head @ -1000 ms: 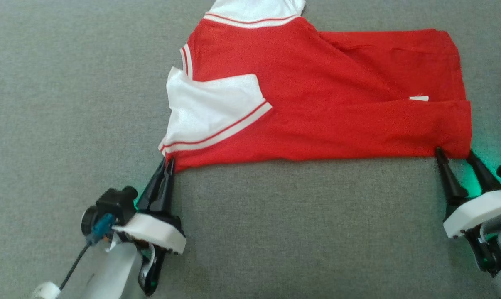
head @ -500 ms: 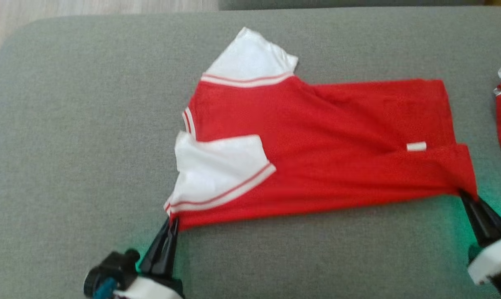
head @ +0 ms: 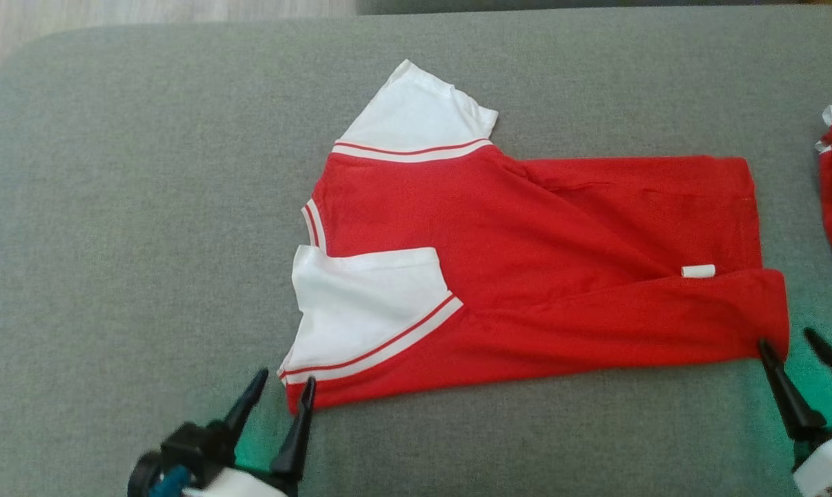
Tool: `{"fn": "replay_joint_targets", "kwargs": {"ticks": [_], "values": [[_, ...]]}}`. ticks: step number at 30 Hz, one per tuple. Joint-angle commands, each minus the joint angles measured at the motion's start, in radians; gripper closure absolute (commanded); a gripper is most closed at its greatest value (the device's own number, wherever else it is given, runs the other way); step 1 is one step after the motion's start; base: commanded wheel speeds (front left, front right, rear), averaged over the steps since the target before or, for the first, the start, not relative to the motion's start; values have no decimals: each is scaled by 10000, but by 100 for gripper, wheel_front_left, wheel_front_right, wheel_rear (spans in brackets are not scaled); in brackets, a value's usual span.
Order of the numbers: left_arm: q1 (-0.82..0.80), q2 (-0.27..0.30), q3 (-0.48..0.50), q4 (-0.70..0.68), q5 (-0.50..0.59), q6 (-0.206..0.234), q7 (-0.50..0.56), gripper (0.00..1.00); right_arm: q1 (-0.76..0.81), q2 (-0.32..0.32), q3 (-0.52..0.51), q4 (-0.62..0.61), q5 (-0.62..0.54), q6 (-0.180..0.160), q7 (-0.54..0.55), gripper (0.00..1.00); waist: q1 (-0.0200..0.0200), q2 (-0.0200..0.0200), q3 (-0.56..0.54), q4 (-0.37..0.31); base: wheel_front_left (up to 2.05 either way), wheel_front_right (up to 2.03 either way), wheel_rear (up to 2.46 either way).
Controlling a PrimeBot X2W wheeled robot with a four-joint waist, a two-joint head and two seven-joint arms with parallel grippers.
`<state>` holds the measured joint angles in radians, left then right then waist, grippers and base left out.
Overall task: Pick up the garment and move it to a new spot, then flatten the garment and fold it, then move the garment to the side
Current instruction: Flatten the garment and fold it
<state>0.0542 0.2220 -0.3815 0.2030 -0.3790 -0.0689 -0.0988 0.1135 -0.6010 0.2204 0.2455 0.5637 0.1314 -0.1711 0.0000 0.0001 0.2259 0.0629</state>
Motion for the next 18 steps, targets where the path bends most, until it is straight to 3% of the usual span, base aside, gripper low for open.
{"fn": "replay_joint_targets", "kwargs": {"ticks": [1, 6, 10, 13, 18], "values": [[-398, 199, 402, -420, -12, 58, -17, 0, 67, -329, -54, -256, -66, -7, -63, 0, 0, -1, 90, -47, 0, 0, 0], [-1589, 900, 595, -1870, 18, -141, 785, 0, -73, -219, -623, -726, -320, -7, -196, 0, 0, -1, 637, -176, 0, 0, 0], [-3595, 1798, 250, -2707, -94, -508, 2016, 0, -419, -47, -778, -1099, -657, -7, -143, 0, 0, -1, 1098, -396, 0, 0, 0], [-5475, 2319, -73, -2651, -780, -599, 2964, 0, -871, 103, -652, -1339, -887, -7, 22, 0, 0, -1, 1519, -725, 0, 0, 0], [-8676, 3215, -1411, -1865, -2495, -613, 4425, 0, -1670, 327, -387, -1684, -998, -7, 164, 0, 0, -1, 2351, -1386, 0, 0, 0]]}}
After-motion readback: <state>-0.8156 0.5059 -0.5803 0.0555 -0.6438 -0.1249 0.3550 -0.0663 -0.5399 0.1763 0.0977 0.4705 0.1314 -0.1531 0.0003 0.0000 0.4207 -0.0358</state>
